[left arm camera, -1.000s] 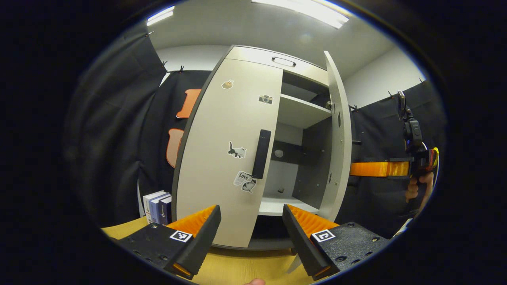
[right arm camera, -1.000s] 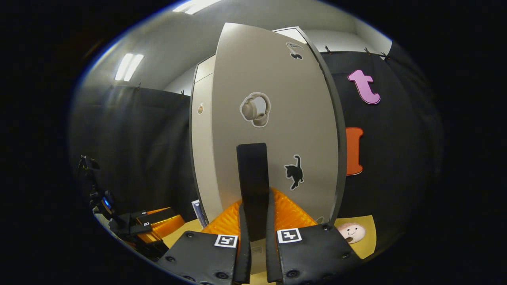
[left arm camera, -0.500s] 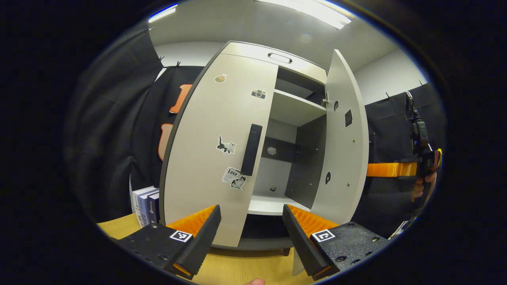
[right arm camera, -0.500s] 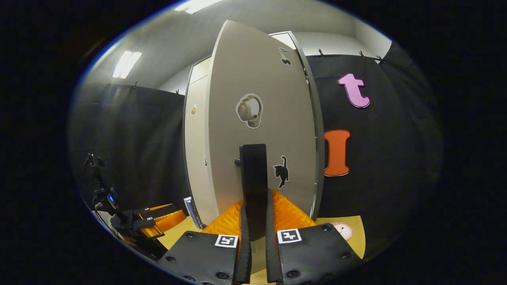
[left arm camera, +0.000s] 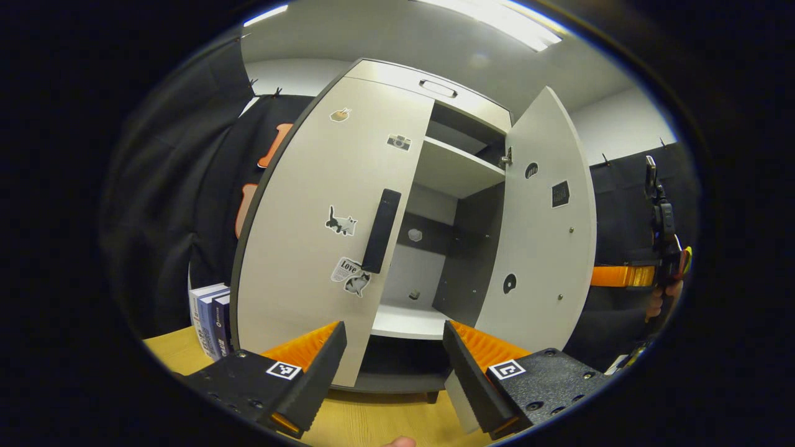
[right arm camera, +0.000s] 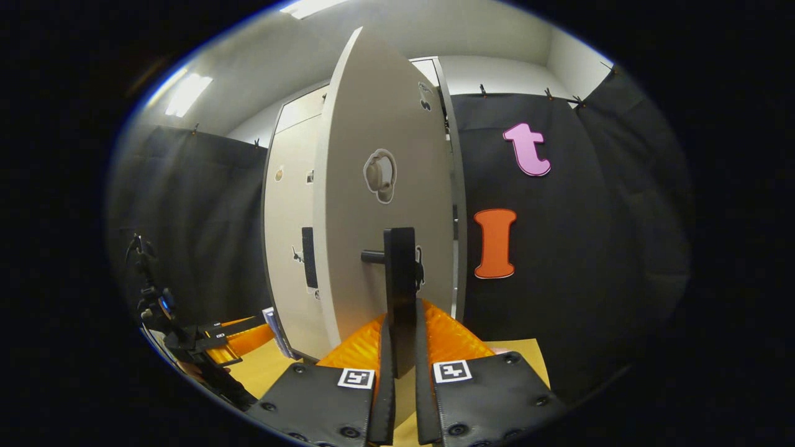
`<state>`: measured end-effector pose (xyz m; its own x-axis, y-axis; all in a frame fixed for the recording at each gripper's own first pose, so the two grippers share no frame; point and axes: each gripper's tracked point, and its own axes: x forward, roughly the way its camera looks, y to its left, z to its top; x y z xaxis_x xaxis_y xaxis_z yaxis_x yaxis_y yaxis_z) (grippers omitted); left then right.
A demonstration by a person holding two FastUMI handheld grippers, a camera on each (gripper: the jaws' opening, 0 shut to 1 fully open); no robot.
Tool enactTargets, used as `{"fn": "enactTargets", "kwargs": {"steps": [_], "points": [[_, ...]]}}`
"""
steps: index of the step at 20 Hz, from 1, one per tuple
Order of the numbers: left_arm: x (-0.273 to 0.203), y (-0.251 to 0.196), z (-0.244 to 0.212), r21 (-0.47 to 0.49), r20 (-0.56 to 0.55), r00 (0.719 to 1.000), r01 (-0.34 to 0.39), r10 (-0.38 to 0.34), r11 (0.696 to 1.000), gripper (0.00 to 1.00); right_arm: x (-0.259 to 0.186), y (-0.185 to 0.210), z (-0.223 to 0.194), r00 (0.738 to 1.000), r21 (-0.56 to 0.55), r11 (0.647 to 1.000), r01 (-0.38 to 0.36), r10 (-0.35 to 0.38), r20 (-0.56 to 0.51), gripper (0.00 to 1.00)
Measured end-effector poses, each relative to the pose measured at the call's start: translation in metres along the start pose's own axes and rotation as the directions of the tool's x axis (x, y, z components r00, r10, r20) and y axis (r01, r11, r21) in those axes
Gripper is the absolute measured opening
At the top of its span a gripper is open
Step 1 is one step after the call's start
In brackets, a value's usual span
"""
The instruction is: Open the right door of the double-door shoe cabinet with the right hand, and open the left door with the left hand.
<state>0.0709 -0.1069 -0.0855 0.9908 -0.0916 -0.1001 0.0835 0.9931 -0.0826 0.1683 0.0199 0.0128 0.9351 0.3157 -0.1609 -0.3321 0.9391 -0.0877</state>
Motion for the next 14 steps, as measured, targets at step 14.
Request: {"fn": "enactTargets", "kwargs": {"steps": [14], "points": [[0.002, -0.001, 0.025, 0.02, 0.055, 0.998, 0.007, -0.008, 1.0, 0.92, -0.004, -0.026, 0.002, 0.988, 0.02, 0.988, 0.151, -0.152, 0.025, 0.21]]}}
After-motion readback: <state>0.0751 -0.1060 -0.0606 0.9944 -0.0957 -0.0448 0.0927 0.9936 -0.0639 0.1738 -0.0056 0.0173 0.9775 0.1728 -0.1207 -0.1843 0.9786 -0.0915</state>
